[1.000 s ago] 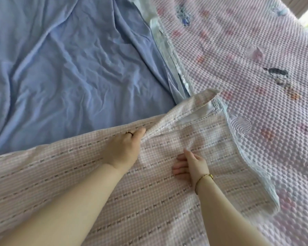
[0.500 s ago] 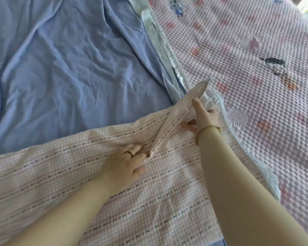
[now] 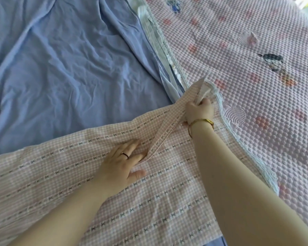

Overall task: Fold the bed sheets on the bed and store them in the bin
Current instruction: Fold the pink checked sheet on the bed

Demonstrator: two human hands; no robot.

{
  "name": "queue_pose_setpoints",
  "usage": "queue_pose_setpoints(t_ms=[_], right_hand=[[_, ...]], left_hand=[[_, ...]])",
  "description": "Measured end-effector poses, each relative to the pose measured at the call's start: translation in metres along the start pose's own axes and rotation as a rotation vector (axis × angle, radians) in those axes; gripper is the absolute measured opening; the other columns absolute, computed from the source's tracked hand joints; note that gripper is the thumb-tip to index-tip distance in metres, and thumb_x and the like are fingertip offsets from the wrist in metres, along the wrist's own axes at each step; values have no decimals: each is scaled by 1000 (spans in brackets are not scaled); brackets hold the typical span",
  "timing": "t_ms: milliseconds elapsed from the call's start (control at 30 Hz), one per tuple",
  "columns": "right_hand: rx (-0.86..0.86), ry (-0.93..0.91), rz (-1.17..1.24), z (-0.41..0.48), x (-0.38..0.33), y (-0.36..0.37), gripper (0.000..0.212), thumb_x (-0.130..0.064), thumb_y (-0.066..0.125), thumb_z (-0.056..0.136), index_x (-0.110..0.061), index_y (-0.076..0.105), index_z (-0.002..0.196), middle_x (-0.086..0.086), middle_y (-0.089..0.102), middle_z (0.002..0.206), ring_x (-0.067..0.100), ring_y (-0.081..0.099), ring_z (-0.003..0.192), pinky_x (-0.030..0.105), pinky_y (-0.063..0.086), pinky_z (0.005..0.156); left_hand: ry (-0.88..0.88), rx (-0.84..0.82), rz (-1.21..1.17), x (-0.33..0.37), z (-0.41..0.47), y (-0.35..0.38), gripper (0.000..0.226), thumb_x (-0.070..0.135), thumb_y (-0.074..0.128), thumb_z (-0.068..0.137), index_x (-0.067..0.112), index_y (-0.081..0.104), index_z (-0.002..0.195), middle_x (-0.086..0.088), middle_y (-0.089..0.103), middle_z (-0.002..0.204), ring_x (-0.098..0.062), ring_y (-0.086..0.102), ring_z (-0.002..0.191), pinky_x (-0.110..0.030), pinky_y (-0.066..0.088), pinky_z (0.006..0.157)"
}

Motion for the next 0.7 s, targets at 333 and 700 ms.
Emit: queue_pose_setpoints(t_ms=[333, 700], right_hand=[[335, 184, 11, -23, 90, -77, 58, -13, 55, 90, -13, 26, 140, 14, 53, 114, 25, 52, 92, 29, 41, 77], [-402, -770, -1125, -64, 75, 54, 89, -64, -8, 68, -25, -1, 148, -2, -20, 149, 11, -19, 137, 30, -29, 103]], left_hand=[[-457, 109, 1, -66, -34, -10, 72, 62, 10, 92, 9, 40, 130, -29, 50, 129, -34, 32, 119, -34, 12, 108], [-473, 16, 63, -81, -57, -4, 65, 56, 5, 94, 12, 37, 130, -25, 53, 128, -28, 31, 122, -24, -6, 112]])
Point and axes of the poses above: each hand's wrist, its own z-axis towards the middle knuckle, its own y-axis out of the palm, x = y × z, the point moved 3 cm from there along z, towards the middle knuckle
